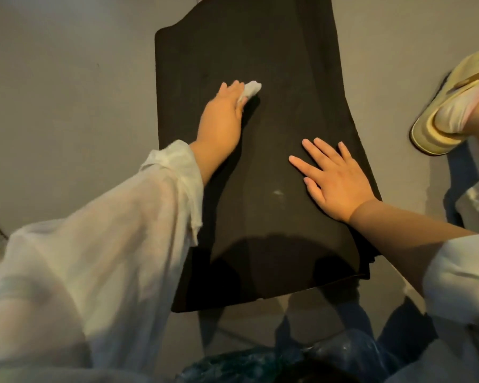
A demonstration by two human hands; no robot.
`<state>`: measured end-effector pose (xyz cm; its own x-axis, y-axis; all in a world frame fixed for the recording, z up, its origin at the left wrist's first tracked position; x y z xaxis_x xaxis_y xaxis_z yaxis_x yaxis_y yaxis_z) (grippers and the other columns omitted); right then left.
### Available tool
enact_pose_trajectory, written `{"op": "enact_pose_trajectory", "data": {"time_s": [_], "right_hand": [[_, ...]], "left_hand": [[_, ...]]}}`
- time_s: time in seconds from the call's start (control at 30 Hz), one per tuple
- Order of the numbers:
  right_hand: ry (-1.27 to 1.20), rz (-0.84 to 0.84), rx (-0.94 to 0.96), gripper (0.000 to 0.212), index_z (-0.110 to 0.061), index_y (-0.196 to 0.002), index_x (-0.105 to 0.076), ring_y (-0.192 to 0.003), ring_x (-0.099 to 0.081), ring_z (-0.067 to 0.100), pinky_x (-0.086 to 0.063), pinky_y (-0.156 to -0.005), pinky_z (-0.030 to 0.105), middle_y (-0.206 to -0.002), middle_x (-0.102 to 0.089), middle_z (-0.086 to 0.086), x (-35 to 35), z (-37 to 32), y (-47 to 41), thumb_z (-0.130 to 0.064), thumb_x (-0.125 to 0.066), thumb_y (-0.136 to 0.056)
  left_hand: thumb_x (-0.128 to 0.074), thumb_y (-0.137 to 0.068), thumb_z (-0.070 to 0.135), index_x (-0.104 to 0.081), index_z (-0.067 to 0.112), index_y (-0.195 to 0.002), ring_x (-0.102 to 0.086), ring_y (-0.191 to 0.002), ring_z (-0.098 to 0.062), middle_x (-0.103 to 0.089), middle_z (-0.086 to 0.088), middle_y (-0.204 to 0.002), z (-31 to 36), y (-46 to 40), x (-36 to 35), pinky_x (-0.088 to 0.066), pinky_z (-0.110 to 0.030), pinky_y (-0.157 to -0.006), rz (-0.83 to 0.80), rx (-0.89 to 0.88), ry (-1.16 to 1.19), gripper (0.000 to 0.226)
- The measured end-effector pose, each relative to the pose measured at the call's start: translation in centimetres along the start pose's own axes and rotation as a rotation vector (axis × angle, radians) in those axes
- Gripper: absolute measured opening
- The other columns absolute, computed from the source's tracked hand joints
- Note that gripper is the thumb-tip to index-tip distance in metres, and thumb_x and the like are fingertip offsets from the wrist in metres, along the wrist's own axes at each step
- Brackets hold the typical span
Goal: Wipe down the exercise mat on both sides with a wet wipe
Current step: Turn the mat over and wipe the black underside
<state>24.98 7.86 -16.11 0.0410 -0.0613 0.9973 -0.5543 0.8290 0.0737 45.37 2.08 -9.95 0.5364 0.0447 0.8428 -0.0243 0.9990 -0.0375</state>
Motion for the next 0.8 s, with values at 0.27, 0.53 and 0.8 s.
{"op": "enact_pose_trajectory", "data": {"time_s": [0.27, 0.53, 0.8], "right_hand": [[-0.019, -0.005, 0.011, 0.049, -0.033, -0.146, -0.028, -0.145, -0.013, 0.025, -0.003, -0.115, 0.045, -0.156, -0.020, 0.005, -0.5, 0.3, -0.3, -0.035, -0.030, -0.098], [-0.025, 0.017, 0.026, 0.047, -0.028, -0.144, -0.036, -0.144, -0.016, 0.027, -0.006, -0.115, 0.047, -0.155, -0.025, 0.008, -0.5, 0.1, -0.1, -0.033, -0.033, -0.098], [0.001, 0.011, 0.007, 0.049, -0.032, -0.146, -0.029, -0.145, -0.014, 0.026, -0.003, -0.114, 0.044, -0.156, -0.022, 0.006, -0.1, 0.1, 0.1, -0.036, -0.027, -0.097]], "left_hand": [[-0.032, -0.101, 0.016, -0.039, 0.010, -0.138, -0.039, -0.128, -0.029, -0.042, -0.011, -0.138, 2.2, 4.5, -5.9, -0.023, -0.033, -0.108, -0.304, -0.134, -0.194, 0.038], [-0.034, -0.101, 0.014, -0.039, 0.003, -0.138, -0.028, -0.137, -0.025, -0.037, -0.013, -0.146, 4.7, 12.3, -7.2, -0.012, -0.028, -0.109, -0.455, -0.259, -0.193, 0.039], [-0.040, -0.100, 0.017, -0.063, 0.010, -0.096, -0.057, -0.098, -0.017, -0.064, -0.006, -0.097, 6.1, 15.8, -4.9, -0.036, -0.019, -0.081, -0.576, -0.281, 0.030, 0.024]]}}
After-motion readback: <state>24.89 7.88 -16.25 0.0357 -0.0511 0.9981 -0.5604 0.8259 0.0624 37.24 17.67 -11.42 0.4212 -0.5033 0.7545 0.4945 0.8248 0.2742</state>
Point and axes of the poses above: each hand's wrist, its own y-axis away from the middle knuckle, its own x-axis out of the back of the hand, z = x × y, the point moved 6 cm from there along -y, towards the middle knuckle
